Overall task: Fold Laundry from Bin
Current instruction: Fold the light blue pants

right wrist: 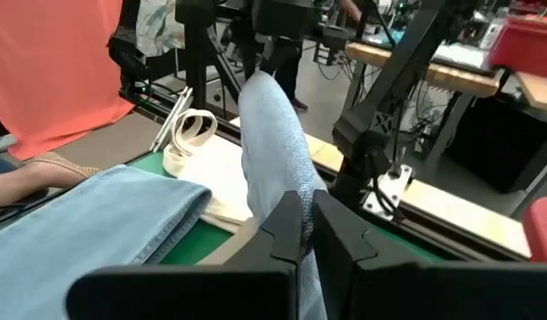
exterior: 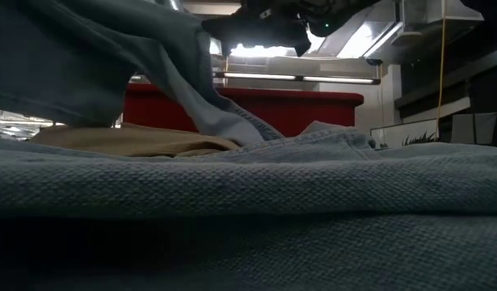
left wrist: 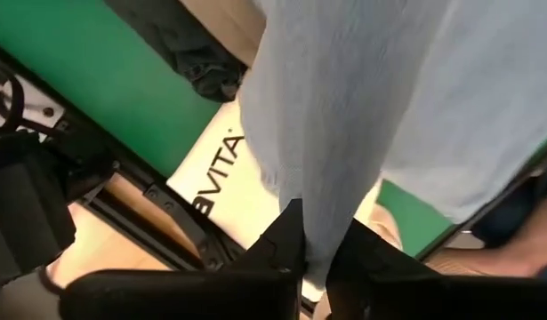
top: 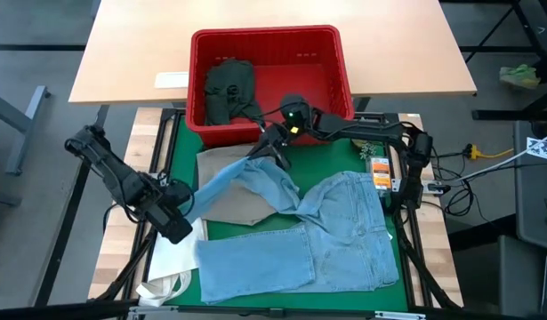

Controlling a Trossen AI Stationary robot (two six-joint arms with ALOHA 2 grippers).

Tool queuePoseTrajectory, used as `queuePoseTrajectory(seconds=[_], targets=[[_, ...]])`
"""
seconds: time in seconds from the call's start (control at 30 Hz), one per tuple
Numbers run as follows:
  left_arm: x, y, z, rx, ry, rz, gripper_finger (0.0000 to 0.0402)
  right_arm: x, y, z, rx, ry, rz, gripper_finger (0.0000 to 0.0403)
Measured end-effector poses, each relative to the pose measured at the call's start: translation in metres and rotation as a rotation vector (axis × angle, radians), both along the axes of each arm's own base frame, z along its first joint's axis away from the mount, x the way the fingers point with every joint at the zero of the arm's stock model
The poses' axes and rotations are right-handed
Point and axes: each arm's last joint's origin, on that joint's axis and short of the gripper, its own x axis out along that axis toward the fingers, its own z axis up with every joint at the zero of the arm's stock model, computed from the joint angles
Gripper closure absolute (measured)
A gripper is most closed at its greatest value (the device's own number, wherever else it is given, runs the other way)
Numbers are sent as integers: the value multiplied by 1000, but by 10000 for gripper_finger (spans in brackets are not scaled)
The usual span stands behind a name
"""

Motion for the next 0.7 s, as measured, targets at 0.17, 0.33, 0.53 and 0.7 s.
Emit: queuePoseTrajectory(seconds=[0.17, 0.33, 0.53, 0.7], targets=[[2, -5, -9, 18, 39, -13, 351, 0, 0, 0, 8, 0, 17, 377], [2, -5, -17, 31, 71, -14, 309, -1, 3, 1, 30, 1, 64, 310], [5, -6, -24, 47, 39, -23, 269, -7, 8, 7, 110, 13, 228, 215], [12, -7, -24, 127, -91, -32, 266, -12, 19, 13, 204, 45, 408, 184]])
